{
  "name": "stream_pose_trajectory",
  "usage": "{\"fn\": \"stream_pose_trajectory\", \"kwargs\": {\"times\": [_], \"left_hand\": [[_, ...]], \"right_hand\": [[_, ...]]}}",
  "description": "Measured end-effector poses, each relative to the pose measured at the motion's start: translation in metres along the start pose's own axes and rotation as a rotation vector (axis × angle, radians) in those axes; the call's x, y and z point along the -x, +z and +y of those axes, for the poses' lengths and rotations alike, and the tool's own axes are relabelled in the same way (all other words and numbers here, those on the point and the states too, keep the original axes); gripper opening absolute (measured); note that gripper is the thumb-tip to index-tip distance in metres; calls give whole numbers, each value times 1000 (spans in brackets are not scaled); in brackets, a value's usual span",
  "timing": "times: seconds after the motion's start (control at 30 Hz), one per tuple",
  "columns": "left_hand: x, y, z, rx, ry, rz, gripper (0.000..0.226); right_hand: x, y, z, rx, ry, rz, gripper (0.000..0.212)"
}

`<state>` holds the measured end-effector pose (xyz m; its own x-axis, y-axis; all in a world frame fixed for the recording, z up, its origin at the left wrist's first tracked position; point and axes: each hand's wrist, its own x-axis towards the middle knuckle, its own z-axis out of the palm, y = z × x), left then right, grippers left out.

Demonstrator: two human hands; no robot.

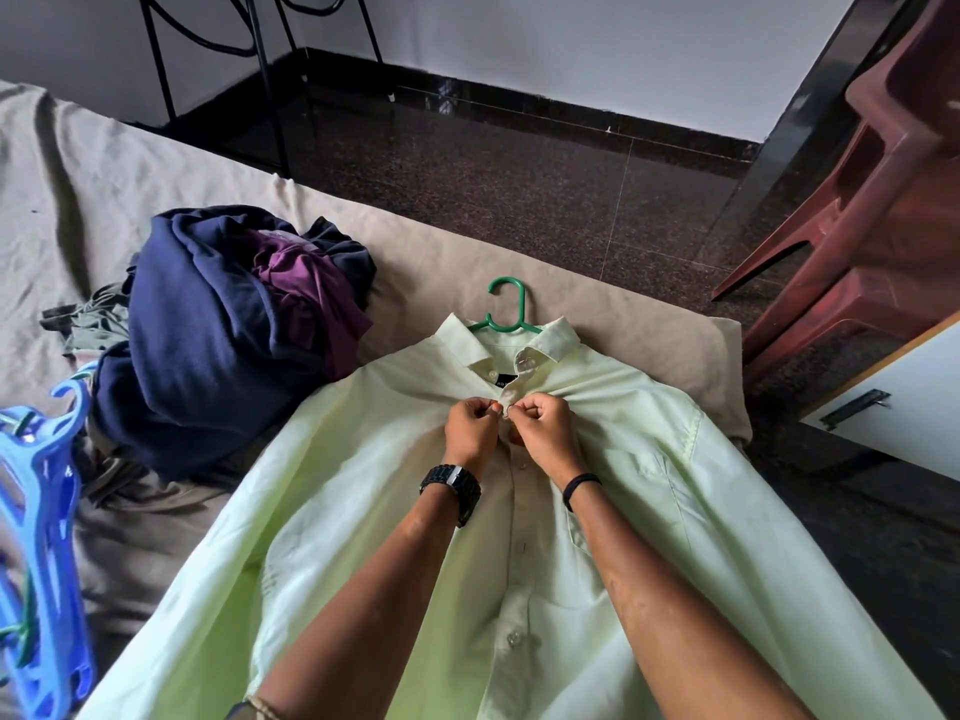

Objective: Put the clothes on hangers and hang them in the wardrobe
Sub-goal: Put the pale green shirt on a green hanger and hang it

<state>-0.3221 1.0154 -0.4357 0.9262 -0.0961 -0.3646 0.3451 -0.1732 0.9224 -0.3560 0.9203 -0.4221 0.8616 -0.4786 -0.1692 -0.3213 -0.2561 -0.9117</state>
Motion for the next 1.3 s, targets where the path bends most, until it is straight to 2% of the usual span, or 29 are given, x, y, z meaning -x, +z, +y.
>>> {"fn": "stream_pose_trajectory", "kwargs": {"times": [0.1,0.17,0.37,0.43,0.53,0.63,0.73,0.83,0.9,1.0,1.07,1.13,1.17,1.23,1.3], "left_hand": [[7,1,10,-134,22,98,12],[11,1,13,-223,69,120,11],[10,-5,16,-389,165,75,8],[6,-8,27,-375,223,71,12],[-7,-13,45,-367,288,157,8],[-24,-14,53,-519,254,125,18],[-36,-9,57,-691,206,97,17],[-42,-3,60,-887,257,69,17],[-45,-2,61,-982,305,29,17],[-53,-6,57,-825,265,-3,13],[-57,-8,56,-605,202,12,13],[-58,-7,57,-311,109,42,22],[-57,-5,59,-147,53,52,27],[-57,0,63,98,-33,67,28],[-59,5,62,213,-87,75,22]], "right_hand": [[1,-1,-1,14,-15,23,11],[1,-3,0,41,-16,2,12],[-11,-12,-15,345,-8,-54,6],[-16,-18,-24,327,-18,-18,9],[-25,-22,-36,209,-22,76,7],[-34,-18,-42,211,-22,143,22],[-43,-6,-46,276,27,196,36],[-52,4,-48,397,87,220,43],[-58,8,-49,416,117,213,36],[-61,12,-51,361,63,245,17],[-62,10,-48,275,13,268,20],[-65,4,-43,120,55,274,12],[-66,2,-41,-6,106,257,7],[-67,-1,-39,-232,183,181,13],[-64,-2,-38,-320,186,80,12]]}}
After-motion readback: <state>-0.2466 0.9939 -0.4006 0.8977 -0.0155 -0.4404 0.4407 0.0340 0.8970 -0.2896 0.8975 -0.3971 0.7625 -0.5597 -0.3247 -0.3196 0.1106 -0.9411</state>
